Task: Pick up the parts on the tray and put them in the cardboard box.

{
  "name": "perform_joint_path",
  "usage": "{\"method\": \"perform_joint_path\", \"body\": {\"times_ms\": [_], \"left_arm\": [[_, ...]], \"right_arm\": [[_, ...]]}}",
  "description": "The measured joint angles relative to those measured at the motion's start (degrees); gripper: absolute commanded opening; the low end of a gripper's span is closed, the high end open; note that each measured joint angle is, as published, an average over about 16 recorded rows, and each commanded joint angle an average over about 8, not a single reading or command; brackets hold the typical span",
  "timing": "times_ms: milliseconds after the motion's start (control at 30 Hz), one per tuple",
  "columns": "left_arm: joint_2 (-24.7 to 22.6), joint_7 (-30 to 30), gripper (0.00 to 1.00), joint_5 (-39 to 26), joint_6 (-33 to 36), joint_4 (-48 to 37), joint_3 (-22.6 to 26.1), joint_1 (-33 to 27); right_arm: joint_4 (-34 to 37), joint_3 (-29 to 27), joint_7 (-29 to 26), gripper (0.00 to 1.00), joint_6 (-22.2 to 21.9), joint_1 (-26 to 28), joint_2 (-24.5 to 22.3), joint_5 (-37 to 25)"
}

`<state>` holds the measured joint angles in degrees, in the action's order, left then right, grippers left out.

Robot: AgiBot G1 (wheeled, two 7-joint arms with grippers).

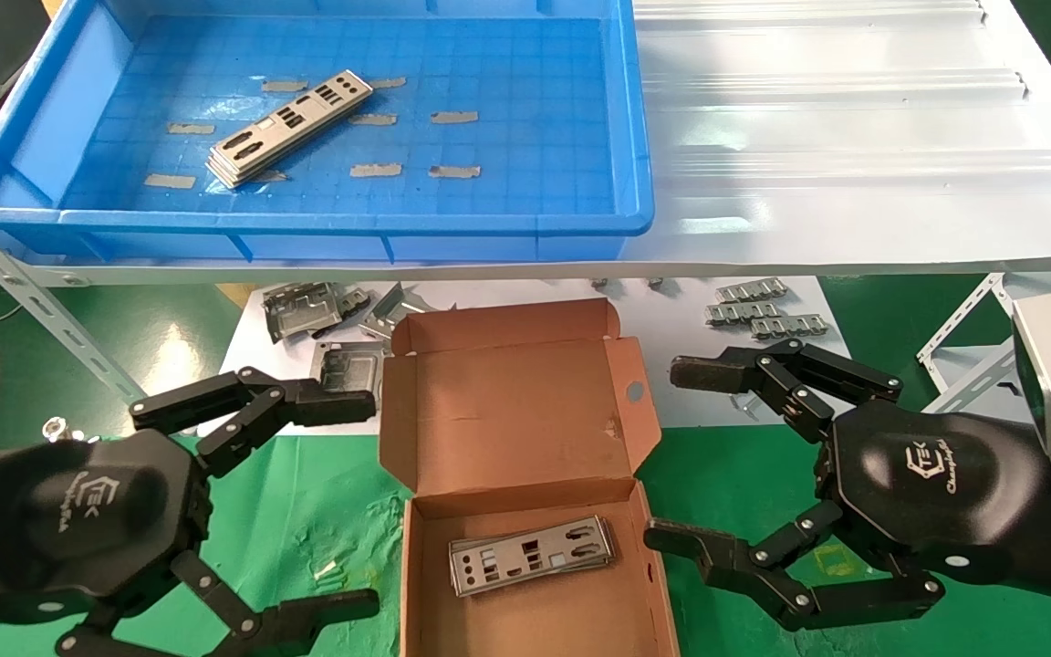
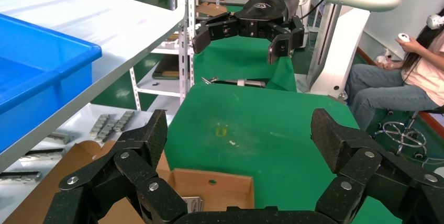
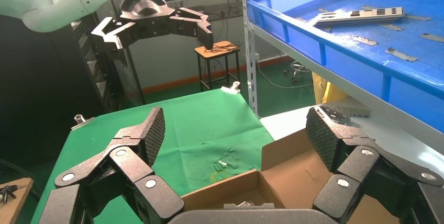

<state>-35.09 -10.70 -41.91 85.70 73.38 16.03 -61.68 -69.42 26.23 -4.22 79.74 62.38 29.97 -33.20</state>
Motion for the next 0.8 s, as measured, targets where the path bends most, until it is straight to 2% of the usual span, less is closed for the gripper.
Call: {"method": "perform_joint_path", "body": {"times_ms": [100,133,333,367,400,800], "left_arm": [[0.00,0.00,1.00,0.00,0.00,0.00,0.00,0.00],[0.00,0.00,1.00,0.00,0.00,0.00,0.00,0.00],[0.00,0.00,1.00,0.00,0.00,0.00,0.00,0.00],[0.00,0.00,1.00,0.00,0.00,0.00,0.00,0.00],[0.00,0.00,1.00,0.00,0.00,0.00,0.00,0.00],[0.00,0.00,1.00,0.00,0.00,0.00,0.00,0.00]], "right_arm": [[0.00,0.00,0.00,0.98,0.00,0.00,0.00,0.00],[0.00,0.00,0.00,0.91,0.00,0.00,0.00,0.00],[0.00,0.00,0.00,0.16,0.00,0.00,0.00,0.00],[0.00,0.00,0.00,0.05,0.00,0.00,0.00,0.00],[0.00,0.00,0.00,0.00,0.00,0.00,0.00,0.00],[0.00,0.00,0.00,0.00,0.00,0.00,0.00,0.00]]}}
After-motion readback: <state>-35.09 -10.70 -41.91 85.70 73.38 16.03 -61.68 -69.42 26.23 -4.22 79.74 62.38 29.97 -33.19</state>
